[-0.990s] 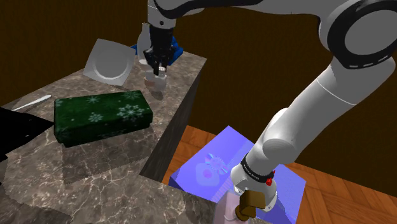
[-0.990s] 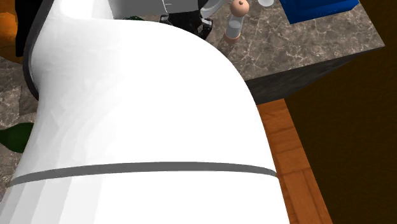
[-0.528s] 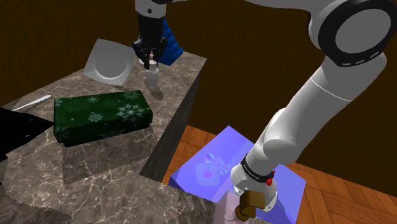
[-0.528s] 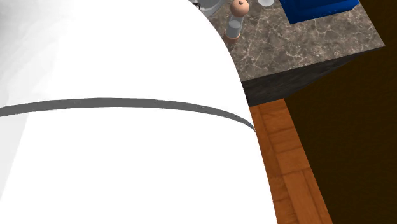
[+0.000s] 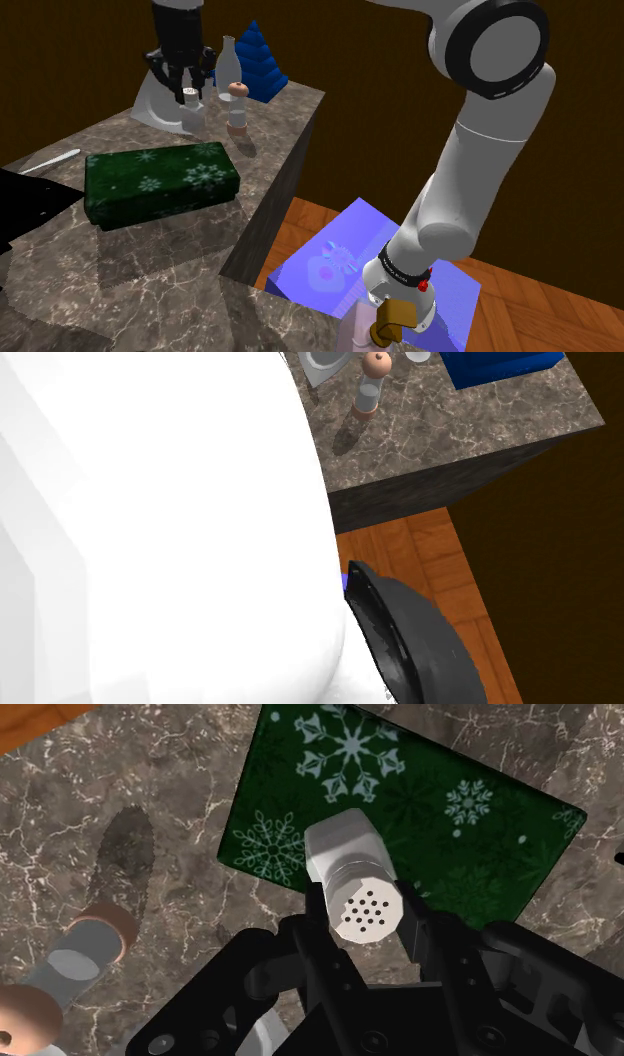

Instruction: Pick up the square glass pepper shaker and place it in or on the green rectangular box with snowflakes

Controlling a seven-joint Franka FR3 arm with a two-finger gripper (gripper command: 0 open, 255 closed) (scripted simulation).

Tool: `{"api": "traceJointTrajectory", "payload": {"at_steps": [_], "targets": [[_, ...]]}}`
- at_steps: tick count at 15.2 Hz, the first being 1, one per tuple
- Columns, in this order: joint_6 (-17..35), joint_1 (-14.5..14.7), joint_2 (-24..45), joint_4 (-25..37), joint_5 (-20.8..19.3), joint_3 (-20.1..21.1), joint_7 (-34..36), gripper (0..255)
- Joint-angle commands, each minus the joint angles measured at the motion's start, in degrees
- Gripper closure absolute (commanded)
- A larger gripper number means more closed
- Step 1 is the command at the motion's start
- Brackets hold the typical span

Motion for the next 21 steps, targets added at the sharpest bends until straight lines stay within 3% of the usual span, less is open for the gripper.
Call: {"api": "traceJointTrajectory", "payload": {"at_steps": [1,3,21], "targets": [[-2.6,1.8,4.2,6.5,-1.3,0.8,2.4,255],[-6.1,4.5,10.0,15.5,-3.1,1.6,5.0,255],[8.4,3.4,8.6,-0.4,-2.8,1.2,5.5,255]]}}
